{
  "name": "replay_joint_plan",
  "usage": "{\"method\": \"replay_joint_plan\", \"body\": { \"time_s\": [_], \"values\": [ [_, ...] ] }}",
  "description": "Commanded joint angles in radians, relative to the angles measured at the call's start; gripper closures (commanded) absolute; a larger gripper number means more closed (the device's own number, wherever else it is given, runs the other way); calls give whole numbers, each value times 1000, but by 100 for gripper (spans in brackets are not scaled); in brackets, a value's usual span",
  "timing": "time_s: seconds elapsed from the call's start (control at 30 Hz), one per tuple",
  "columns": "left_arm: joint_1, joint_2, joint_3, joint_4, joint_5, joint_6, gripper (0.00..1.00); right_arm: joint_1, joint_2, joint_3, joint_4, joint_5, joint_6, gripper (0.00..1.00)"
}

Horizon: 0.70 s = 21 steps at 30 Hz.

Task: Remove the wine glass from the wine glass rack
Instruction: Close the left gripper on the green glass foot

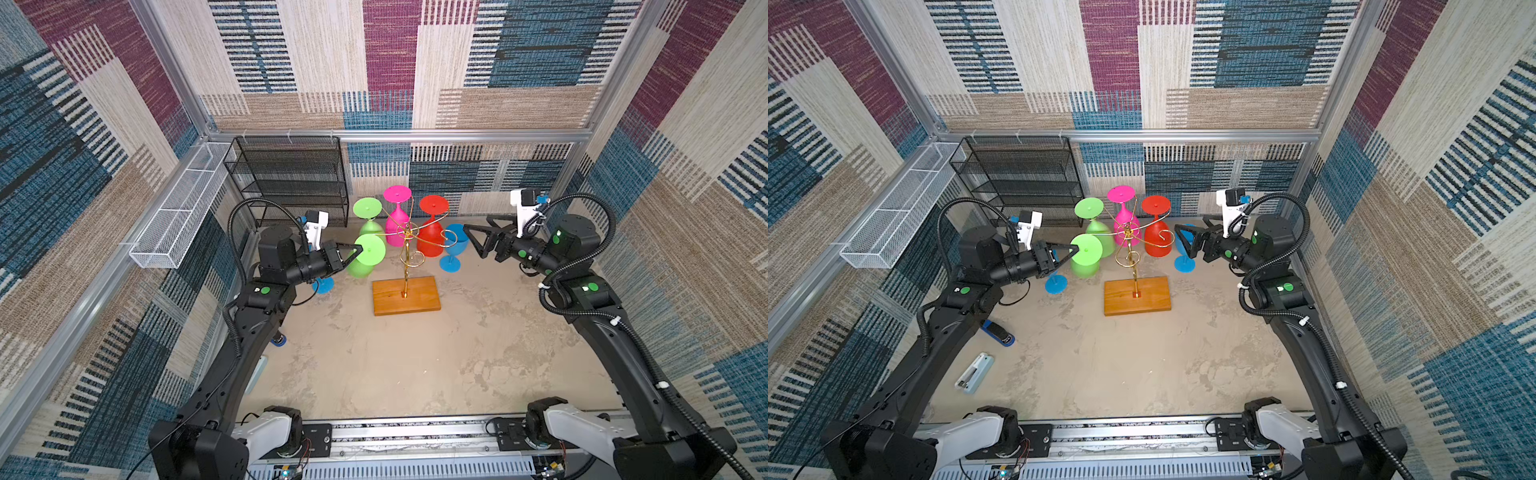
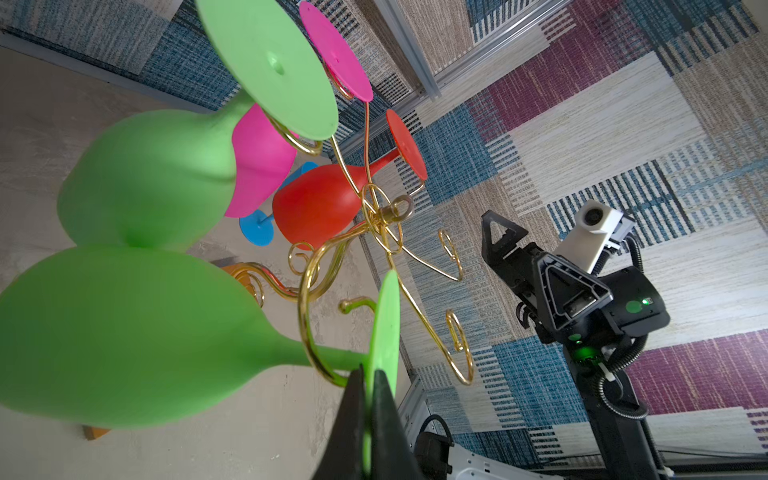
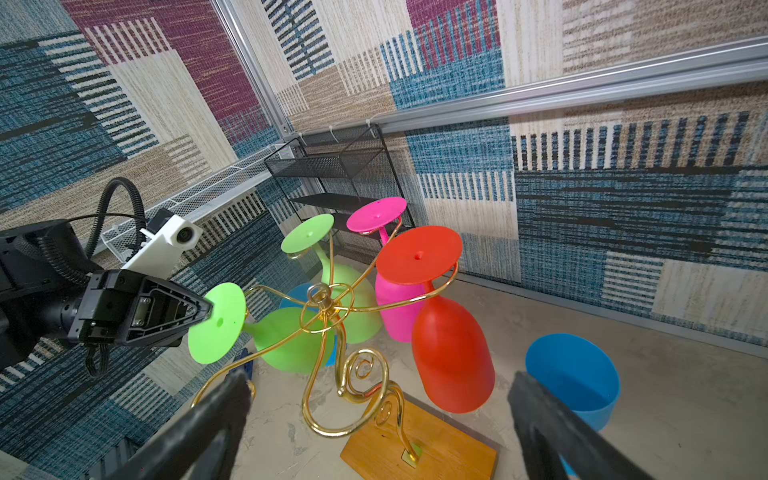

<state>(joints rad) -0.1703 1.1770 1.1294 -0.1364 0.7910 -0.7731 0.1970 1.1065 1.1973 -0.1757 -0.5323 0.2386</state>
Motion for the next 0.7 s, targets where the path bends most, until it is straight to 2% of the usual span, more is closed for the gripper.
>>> {"method": "replay_joint_plan", "body": {
  "time_s": [0.0,0.4,0.67],
  "values": [
    [3,-7,16,-15,-12,-29,100,0,-8,-4,34,-11,18,1],
    [17,-4,26,49,33,-137,100,1,-15,-16,39,-12,20,1],
    [25,5,43,94,-3,-176,100,1,-27,-21,36,-10,18,1]
  ]
}}
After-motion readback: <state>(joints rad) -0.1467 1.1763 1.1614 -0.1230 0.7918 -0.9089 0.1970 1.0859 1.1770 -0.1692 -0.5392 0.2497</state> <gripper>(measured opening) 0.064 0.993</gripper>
